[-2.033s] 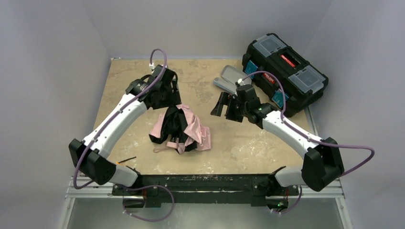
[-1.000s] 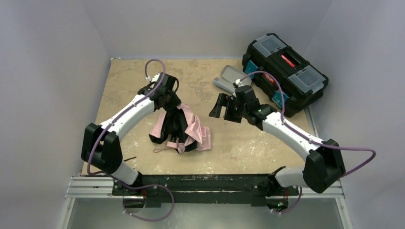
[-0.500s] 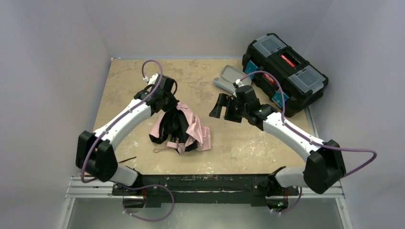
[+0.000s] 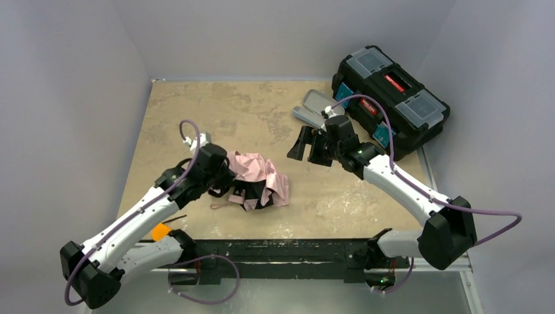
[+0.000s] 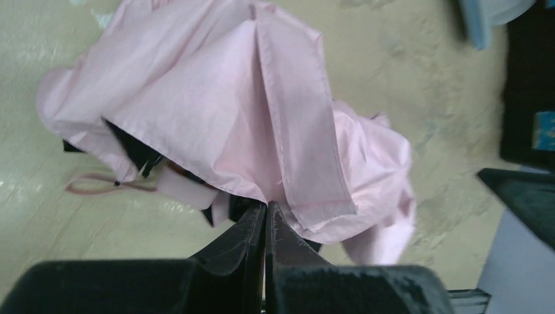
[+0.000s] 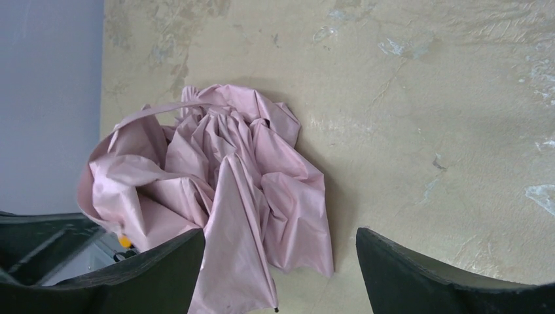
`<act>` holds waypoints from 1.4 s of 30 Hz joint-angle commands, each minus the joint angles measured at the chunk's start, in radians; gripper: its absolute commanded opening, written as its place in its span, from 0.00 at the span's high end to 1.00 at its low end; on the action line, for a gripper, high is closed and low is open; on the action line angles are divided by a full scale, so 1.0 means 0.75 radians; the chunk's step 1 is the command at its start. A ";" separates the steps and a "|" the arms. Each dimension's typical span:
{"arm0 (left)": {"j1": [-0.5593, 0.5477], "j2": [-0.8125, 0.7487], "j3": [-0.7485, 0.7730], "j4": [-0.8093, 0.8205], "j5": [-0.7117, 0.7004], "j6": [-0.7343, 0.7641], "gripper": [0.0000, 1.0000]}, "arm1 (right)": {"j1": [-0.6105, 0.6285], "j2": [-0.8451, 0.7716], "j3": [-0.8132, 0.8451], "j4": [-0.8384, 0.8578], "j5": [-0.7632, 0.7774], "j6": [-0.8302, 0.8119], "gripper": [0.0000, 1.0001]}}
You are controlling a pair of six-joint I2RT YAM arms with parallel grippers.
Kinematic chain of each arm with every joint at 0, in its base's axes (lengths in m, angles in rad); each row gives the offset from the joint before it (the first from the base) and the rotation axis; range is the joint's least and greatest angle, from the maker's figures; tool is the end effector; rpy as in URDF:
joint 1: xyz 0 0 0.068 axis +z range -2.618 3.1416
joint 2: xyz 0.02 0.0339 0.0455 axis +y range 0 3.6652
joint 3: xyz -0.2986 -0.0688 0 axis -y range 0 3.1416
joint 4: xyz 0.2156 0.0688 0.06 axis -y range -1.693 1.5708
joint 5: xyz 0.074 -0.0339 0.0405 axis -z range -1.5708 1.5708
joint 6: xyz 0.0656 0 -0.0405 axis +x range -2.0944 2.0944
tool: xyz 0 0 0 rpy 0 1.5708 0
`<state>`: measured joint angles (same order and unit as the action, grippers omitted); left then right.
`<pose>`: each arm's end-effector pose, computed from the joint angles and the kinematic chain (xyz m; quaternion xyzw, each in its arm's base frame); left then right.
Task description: Put away the umbrella
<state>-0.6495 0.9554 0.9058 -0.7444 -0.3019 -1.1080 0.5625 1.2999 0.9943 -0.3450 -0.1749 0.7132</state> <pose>0.1406 -0.0823 0.3091 -0.2634 0.8781 -0.1995 0.3461 0.2257 0.1558 0.3096 0.0285 0.8930 0.3263 0.3088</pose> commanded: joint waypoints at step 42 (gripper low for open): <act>0.403 0.134 0.293 -0.211 0.104 0.626 0.48 | 0.242 0.158 0.215 0.157 -0.055 -0.045 0.47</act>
<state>-0.3546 1.0096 1.0897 -1.0046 -0.2394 -0.6868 0.7231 1.3895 1.0668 -0.3141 -0.1780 0.7185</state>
